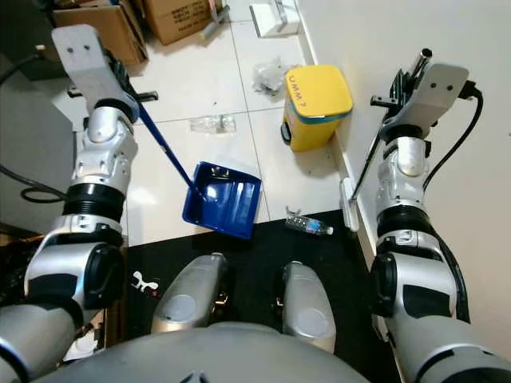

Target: Sweep floor

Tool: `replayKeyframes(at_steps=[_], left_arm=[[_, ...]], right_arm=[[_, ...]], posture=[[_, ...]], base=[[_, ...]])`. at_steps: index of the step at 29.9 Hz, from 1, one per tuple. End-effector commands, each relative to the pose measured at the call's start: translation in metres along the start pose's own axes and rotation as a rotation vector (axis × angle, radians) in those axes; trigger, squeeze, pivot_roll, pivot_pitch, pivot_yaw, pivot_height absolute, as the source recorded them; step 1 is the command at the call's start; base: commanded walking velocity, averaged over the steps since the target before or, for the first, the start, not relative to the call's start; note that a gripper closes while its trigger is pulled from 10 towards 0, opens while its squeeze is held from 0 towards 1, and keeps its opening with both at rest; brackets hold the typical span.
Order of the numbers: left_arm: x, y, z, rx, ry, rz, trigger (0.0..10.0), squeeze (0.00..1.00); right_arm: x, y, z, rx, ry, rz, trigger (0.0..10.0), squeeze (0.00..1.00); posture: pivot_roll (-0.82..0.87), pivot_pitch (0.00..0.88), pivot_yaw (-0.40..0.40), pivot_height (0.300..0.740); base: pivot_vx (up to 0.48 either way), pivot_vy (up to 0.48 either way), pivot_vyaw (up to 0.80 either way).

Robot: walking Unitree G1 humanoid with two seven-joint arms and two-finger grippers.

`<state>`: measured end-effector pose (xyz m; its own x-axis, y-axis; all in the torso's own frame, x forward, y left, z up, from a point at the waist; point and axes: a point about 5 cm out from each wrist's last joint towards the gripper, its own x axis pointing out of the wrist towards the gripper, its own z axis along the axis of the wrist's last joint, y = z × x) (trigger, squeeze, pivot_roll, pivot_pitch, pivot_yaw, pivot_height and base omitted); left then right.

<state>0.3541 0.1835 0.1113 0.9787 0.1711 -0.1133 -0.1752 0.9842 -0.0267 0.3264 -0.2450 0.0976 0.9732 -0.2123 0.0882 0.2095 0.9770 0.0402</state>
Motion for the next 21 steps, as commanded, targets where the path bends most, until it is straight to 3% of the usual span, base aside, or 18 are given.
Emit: replayKeyframes(at_steps=[1,9,18,21], left_arm=[[0.003,-0.012,0.006,-0.025,-0.013,-0.033,10.0,0.0],[0.009,-0.027,0.001,-0.054,0.035,-0.08,10.0,0.0],[0.014,-0.032,0.001,0.001,0.036,-0.073,10.0,0.0],[0.017,-0.031,0.009,-0.012,0.006,-0.066,10.0,0.0]], right_arm=[[0.001,-0.006,0.003,-0.011,-0.019,-0.011,10.0,0.0],[-0.001,-0.007,-0.006,-0.005,0.019,-0.043,10.0,0.0],[-0.003,-0.01,-0.007,0.006,0.004,-0.088,10.0,0.0],[-0.004,-0.014,-0.009,0.107,-0.001,-0.145,10.0,0.0]], posture=[[0.1,0.0,-0.039,0.74],[0.08,0.0,-0.027,0.74],[0.06,0.0,-0.001,0.74],[0.05,0.016,0.015,0.74]], base=[[0.0,0.0,0.0],[0.0,0.0,0.0],[0.0,0.0,0.0],[0.0,0.0,0.0]])
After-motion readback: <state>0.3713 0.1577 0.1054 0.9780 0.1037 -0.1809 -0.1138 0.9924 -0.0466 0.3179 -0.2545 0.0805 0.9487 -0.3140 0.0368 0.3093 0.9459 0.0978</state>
